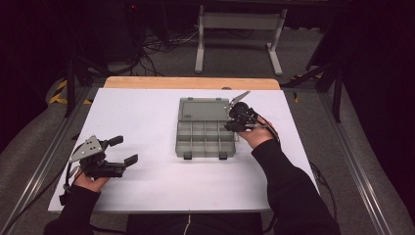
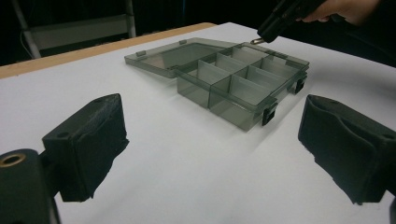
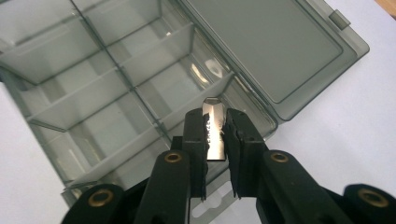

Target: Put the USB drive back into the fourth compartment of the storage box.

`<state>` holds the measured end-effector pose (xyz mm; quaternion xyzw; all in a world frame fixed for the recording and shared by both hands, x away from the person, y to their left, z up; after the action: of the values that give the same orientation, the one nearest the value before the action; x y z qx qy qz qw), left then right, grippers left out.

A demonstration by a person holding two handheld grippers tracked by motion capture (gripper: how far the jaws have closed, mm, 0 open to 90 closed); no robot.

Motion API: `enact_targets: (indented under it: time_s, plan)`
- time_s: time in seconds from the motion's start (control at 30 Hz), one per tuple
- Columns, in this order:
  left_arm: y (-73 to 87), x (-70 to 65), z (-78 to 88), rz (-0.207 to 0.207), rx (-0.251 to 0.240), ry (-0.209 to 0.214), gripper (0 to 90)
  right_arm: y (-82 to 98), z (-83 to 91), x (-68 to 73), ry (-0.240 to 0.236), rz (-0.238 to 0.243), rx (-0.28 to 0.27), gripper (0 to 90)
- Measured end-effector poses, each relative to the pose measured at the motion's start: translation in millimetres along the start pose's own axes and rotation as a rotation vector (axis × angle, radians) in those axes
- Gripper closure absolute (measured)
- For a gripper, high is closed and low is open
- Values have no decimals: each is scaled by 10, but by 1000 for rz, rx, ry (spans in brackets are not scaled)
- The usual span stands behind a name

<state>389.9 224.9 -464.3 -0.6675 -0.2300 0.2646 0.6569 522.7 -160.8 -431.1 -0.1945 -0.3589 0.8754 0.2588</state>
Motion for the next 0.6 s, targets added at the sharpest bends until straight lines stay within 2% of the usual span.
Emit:
enact_targets:
  time_s: [0.33,0.6]
  plan:
    - [-1,0,2,0,0,-1,86,55,-99,-42,10,-9,38,791]
    - [3,3,-1,-3,5,-1,86,77,-131,-51,10,-13,43,790]
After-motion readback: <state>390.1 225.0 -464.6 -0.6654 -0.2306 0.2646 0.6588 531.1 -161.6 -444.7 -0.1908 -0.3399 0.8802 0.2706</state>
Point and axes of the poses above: each handheld gripper's, and its own axes: z roughly backward along the jaws, y roughly out of its underside, x roughly to its left, the point moved 5 cm from there along -z, roughly forward along the jaws, and after that the axes turned 14 degrees about -x, right-handed, at the moved point
